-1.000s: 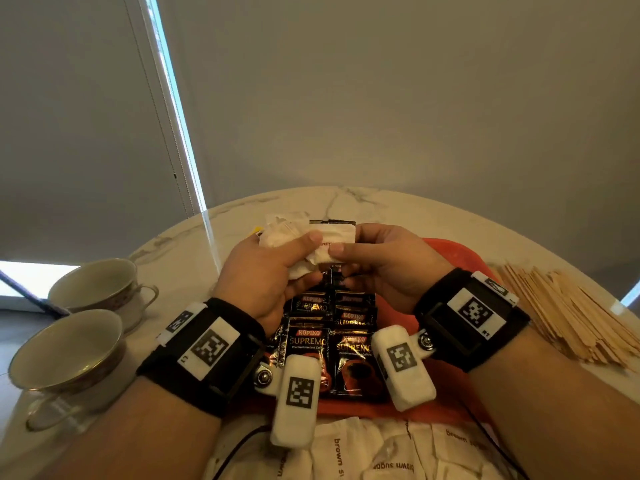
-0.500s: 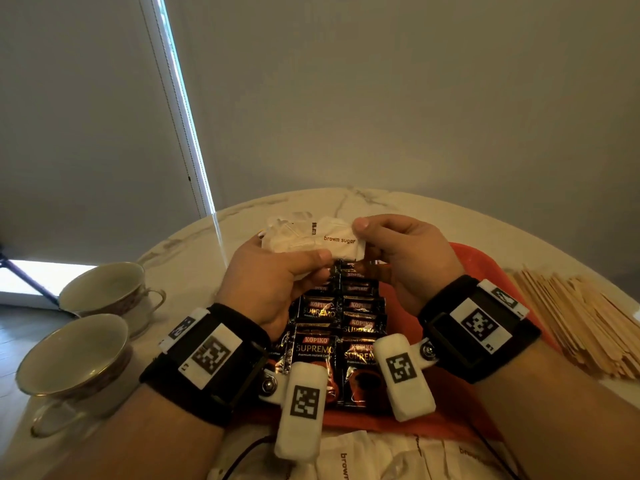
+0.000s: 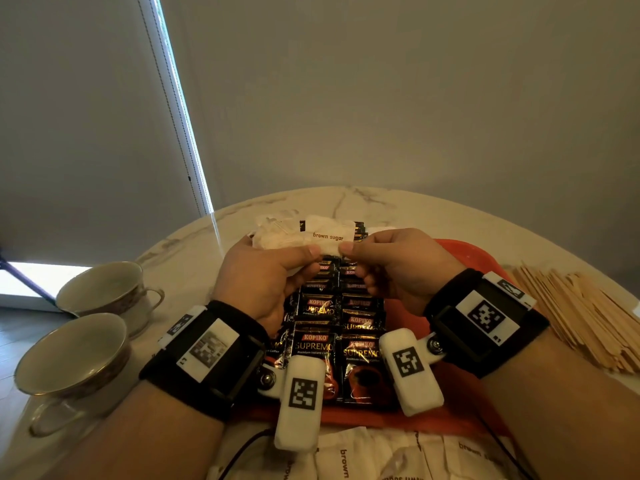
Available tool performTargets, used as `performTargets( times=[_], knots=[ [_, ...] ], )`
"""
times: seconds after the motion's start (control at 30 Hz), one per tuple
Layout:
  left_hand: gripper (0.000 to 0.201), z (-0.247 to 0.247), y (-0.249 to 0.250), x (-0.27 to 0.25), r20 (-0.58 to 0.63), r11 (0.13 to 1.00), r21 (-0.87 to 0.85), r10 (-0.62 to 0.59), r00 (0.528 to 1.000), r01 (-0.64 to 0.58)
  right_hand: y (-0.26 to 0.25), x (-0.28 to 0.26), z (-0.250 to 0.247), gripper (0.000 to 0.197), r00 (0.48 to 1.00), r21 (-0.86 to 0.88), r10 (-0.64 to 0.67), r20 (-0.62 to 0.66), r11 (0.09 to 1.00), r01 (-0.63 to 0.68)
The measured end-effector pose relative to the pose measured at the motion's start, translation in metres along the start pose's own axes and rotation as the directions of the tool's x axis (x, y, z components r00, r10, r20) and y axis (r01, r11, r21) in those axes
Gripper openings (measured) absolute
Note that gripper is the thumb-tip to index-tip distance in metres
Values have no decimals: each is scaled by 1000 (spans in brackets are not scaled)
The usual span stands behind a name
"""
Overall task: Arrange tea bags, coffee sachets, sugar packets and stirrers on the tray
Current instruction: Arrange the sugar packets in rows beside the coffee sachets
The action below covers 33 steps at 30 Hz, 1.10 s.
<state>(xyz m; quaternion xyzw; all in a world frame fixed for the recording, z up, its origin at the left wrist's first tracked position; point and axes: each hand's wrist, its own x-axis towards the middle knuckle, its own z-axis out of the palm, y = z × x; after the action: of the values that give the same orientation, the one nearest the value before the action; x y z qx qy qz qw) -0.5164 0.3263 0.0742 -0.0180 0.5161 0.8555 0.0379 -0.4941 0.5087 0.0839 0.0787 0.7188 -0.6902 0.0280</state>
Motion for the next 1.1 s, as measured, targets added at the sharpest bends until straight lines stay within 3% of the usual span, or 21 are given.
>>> performTargets(
  times=[0.2,0.37,0.5,0.6,0.7,1.1],
  knots=[
    [49,3,-1,-3,51,1000,29,10,999,-12,-8,0,1,11,995,65,-96,17,993,94],
    [48,2,-1,-1,22,999,-19,-40,999,40,-11,11,-31,17,971,157,-48,-232,984,86],
    [42,3,-4,-1,8,997,-34,-64,998,64,1,28,-63,21,916,62,108,-386,994,-91],
    [42,4,-4,0,7,997,-31,-71,997,71,11,39,-74,12,893,-126,194,-405,956,-265],
    [44,3,-3,0,6,997,-35,-69,998,69,11,41,-73,6,884,-188,240,-402,923,-336],
    [41,2,-2,0,6,996,-33,-77,997,77,6,50,-63,16,863,-322,260,-434,849,-418]
  ],
)
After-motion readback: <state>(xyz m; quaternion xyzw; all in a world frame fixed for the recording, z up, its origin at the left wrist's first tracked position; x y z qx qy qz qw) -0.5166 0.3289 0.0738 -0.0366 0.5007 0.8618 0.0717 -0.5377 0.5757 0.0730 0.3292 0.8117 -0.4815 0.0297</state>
